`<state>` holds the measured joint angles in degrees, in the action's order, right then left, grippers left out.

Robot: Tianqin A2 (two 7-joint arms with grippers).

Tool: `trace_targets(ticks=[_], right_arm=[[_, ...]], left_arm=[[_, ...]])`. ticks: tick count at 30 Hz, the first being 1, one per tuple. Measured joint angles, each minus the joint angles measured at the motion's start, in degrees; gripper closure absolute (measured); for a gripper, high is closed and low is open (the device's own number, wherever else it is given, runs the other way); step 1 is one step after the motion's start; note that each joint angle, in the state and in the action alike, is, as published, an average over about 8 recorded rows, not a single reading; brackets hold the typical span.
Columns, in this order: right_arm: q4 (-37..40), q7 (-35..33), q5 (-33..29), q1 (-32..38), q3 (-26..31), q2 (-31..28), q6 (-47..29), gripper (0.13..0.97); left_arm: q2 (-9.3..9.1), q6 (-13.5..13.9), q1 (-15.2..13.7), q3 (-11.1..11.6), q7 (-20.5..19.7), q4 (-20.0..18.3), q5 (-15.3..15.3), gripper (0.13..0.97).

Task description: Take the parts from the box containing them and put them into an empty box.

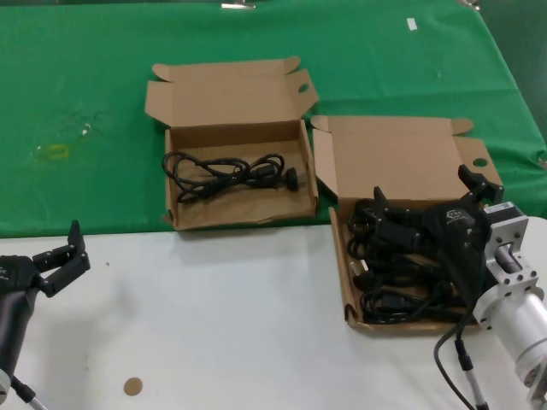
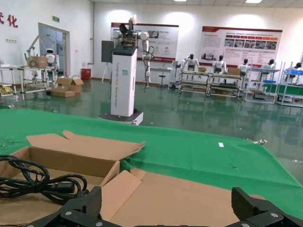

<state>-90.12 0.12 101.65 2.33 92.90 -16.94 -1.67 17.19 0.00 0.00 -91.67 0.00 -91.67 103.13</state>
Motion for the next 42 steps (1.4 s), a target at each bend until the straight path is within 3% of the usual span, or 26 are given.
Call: trace_targets(ticks=[42], right_arm=[[0.0, 0.0, 0.0, 0.0, 0.0, 0.0, 0.0, 0.129]], left_arm=[[0.0, 0.0, 0.0, 0.0, 0.0, 0.0, 0.0, 0.132]])
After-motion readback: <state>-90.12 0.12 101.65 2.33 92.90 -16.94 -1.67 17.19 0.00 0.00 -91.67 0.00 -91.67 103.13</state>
